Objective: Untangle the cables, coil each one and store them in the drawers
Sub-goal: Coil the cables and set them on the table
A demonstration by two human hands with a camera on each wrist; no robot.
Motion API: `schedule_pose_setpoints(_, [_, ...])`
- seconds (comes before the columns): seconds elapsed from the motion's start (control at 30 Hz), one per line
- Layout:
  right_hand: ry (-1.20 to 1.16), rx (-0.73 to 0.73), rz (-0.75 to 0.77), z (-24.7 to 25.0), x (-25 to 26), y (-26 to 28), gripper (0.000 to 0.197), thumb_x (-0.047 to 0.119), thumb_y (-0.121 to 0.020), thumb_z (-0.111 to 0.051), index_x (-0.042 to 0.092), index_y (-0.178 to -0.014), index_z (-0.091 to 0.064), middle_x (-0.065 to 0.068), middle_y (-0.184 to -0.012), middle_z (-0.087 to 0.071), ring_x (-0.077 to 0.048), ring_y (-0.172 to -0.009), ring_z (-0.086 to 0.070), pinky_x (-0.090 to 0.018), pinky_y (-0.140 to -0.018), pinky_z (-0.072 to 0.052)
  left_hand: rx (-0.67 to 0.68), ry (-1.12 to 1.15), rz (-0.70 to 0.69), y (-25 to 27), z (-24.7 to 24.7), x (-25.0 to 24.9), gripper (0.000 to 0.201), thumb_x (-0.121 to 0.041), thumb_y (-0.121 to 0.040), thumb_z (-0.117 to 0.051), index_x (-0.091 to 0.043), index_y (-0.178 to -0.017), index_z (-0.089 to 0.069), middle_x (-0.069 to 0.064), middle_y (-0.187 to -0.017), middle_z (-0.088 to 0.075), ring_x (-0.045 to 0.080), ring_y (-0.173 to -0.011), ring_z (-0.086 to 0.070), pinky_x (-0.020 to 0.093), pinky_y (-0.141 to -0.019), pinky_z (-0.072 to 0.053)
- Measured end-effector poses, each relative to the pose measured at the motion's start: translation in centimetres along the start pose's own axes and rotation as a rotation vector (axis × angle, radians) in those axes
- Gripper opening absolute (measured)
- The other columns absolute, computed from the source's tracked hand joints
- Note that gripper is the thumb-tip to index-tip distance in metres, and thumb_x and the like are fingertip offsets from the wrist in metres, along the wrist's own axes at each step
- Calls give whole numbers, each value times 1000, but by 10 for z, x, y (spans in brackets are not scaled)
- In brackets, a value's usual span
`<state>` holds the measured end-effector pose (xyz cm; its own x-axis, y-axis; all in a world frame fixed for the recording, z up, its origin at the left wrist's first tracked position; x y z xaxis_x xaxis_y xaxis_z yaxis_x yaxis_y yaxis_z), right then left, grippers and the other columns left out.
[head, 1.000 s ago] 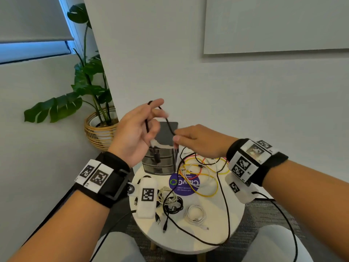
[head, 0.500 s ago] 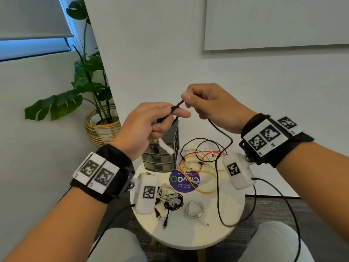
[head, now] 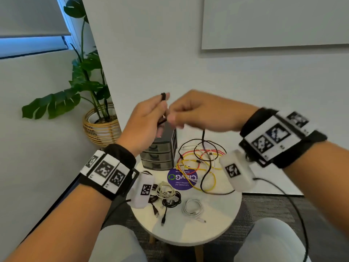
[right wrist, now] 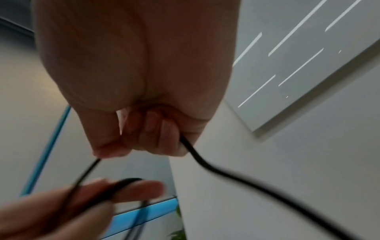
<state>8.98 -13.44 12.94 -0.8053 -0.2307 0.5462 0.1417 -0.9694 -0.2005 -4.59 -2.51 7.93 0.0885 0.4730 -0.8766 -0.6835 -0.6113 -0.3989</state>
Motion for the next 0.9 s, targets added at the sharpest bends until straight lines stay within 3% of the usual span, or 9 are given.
schedule_pose_setpoints(0.07, [-3, -118, 17, 23, -2, -2, 30, 20, -104, -57, 9, -76, -61, 17, -50, -43, -3, -49, -37, -12, -52, -31, 95, 60, -31, 5, 2, 0, 39, -15, -111, -34, -9, -99, -71, 0, -57, -38, 9, -46, -29, 18, -46, -25])
schedule_pose_setpoints(0.23, [-260, -279, -62, 7, -43, -5, 40, 41, -106, -46, 8, -87, -58, 8, -67, -38, -10, -58, -31, -23, -54, -30, 203, 419, 5, 5, 10, -14, 45, -23, -109, -34, 2, -126, -68, -2, -59, -20, 12, -53, -12, 26, -48, -10])
schedule_pose_setpoints(0.3, [-364, -233, -112, -16, -53, -5, 49, 45, -107, -40, -1, -97, -52, 3, -69, -33, -12, -57, -27, -22, -50, -27, 185, 499, 0, 7, 10, -18, 45, -26, -109, -35, 3, -129, -64, -4, -57, -27, 9, -49, -16, 26, -49, -10])
schedule_pose_setpoints(0.4, [-312, -98, -103, -44, -48, -2, 38, 35, -111, -35, 16, -80, -48, 14, -57, -37, -6, -49, -29, -16, -47, -28, 39, 565, 5, 6, 5, -15, 44, -27, -110, -36, 3, -133, -58, -5, -62, -60, 6, -43, -36, 21, -48, -25])
schedule_pose_setpoints(0.5, [-66, 6, -38, -46, -28, 0, 37, 24, -110, -43, 12, -77, -54, 19, -51, -45, -2, -48, -40, -15, -53, -33, -128, 466, 1, 2, -1, -13, 30, -21, -111, -39, -5, -130, -55, 4, -99, -79, 9, -76, -73, 17, -63, -51])
schedule_pose_setpoints(0.6, [105, 50, 11, -21, -10, -3, 36, 23, -105, -52, 12, -72, -62, 19, -52, -51, -3, -60, -53, -22, -61, -38, -126, 177, -23, 0, 1, -13, 31, -15, -112, -36, -6, -138, -50, -11, -93, -76, 3, -84, -75, 14, -68, -54])
schedule_pose_setpoints(0.7, [164, -34, 49, 12, -6, -4, 33, 27, -103, -57, 15, -73, -62, 15, -56, -49, -5, -58, -45, -27, -59, -35, -15, -2, -33, 1, 5, -16, 29, -14, -111, -37, -4, -118, -63, -4, -61, -62, 8, -46, -54, 21, -50, -42])
schedule_pose_setpoints(0.77, [155, -145, 43, 29, -9, -2, 33, 28, -104, -56, 17, -74, -61, 16, -55, -49, -3, -54, -41, -21, -58, -32, 91, 22, -39, 2, 6, -19, 35, -15, -111, -35, -7, -96, -66, 2, -55, -41, 9, -45, -33, 23, -48, -28])
schedule_pose_setpoints(0.9, [25, -317, 2, 20, -35, -2, 37, 36, -109, -43, 24, -74, -50, 17, -63, -44, -2, -59, -36, -21, -61, -31, 264, 348, 71, 2, 10, -21, 46, -22, -110, -34, 7, -123, -66, -1, -58, -23, 9, -50, -16, 26, -48, -10])
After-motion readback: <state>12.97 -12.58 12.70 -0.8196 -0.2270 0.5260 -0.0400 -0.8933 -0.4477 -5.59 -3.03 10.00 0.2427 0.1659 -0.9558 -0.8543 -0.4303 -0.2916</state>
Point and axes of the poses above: each hand's wrist, its own y-axis away from the middle knuckle, its own z-axis out of the back of the hand, x = y × z, the point moved 1 cm from there along -y, towards the middle knuckle
